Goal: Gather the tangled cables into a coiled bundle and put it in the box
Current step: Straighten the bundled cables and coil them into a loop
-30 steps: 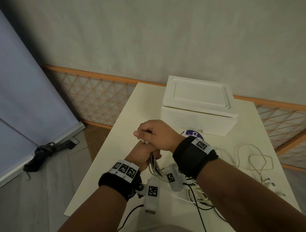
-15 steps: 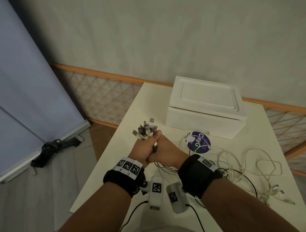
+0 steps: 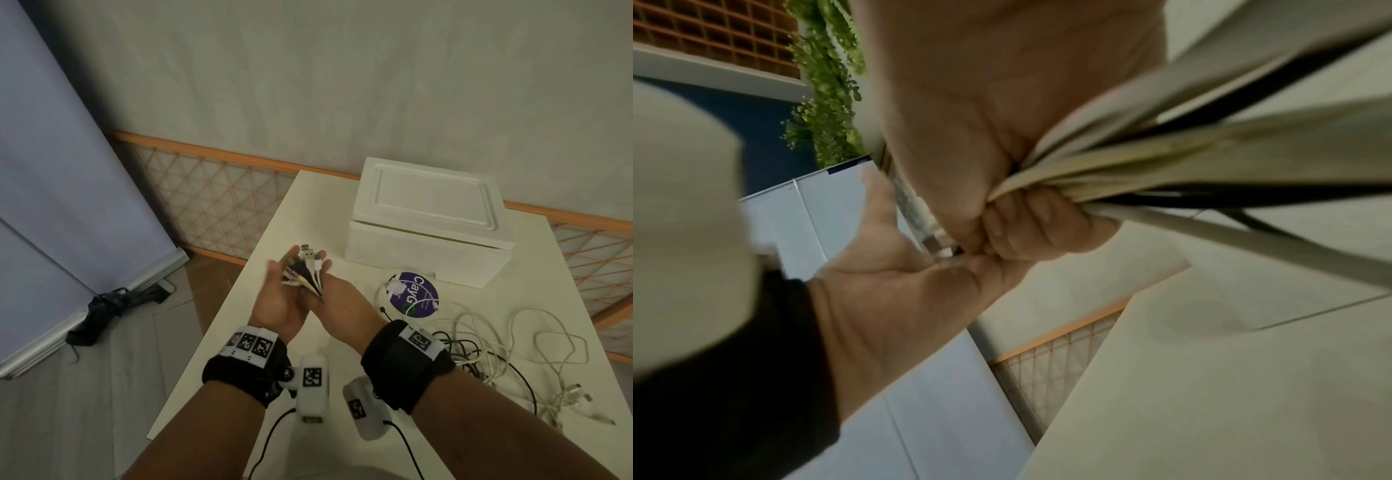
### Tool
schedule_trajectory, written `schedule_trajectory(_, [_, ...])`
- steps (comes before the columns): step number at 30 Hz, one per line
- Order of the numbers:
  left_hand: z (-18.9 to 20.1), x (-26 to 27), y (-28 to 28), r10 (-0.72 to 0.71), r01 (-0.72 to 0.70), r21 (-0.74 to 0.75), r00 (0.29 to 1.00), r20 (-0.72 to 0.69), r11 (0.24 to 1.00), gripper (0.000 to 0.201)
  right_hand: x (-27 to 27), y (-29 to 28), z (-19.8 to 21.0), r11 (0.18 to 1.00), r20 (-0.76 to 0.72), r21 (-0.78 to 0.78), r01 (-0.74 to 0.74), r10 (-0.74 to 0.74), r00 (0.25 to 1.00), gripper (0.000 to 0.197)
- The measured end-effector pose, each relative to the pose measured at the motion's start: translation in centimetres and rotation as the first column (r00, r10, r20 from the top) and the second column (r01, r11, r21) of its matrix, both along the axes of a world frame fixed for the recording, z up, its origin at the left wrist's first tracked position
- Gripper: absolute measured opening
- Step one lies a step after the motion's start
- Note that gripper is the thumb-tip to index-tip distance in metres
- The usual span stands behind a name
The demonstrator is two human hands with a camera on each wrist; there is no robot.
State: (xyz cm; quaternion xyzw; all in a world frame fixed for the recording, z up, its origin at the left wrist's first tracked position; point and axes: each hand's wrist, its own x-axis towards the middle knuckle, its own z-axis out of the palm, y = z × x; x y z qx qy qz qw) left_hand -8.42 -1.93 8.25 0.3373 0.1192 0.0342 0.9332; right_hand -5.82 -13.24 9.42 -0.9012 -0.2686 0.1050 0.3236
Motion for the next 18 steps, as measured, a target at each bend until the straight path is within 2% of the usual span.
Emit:
schedule_trajectory(2, [0.4,0.4,1.1,0.077,-0.079,-0.08,0.997,-0.03,0.994,0.08,-0.6,-0.1,-0.1,0.995,0.044,-0.092,-0.026,0.03,0.999,0.034])
schedule_trajectory(3, [0.6,0.5,1.5,0.089,-0.09,-0.05,0.996,-0.028,0.995,0.071,-1.0,-0.1,-0.2,0.988,0.058,-0.145,-0.043,0.052,0.997,0.031])
schedule_trajectory(6, [0.9,0.8,1.5,0.053,-0.048,0.188,0.998,-0.02,0.981,0.036,-1.3,-0.1,0.0,0.976,0.057,-0.218,-0.019,0.032,0.998,0.023])
schedule_trajectory(8, [0.9,0.7,0.8,0.061,-0.049,0.335,0.998,-0.027,0.941,0.028,-1.2,0.0,0.5,0.973,0.009,-0.232,-0.014,0.016,1.0,0.017])
schedule_trajectory(10, [1.1,0.5,0.2,0.069,-0.057,0.405,0.998,-0.015,0.913,0.016,-1.1,0.0,0.8,0.985,-0.095,-0.169,-0.025,0.01,0.995,0.012])
schedule_trajectory(12, [1.0,0.4,-0.1,0.08,-0.076,0.46,0.997,0.011,0.884,0.026,-1.1,0.1,1.0,1.0,-0.246,-0.016,0.009,-0.013,0.969,0.01])
schedule_trajectory(14, [1.2,0.3,-0.4,0.071,-0.076,0.5,0.997,0.029,0.863,0.034,-1.1,0.2,1.0,0.998,-0.244,0.036,0.049,-0.039,0.969,0.012])
schedule_trajectory(18, [1.3,0.3,-0.5,0.008,-0.011,0.485,1.0,0.008,0.874,0.031,-1.0,0.5,0.8,0.985,-0.041,-0.171,0.011,-0.019,0.999,0.013])
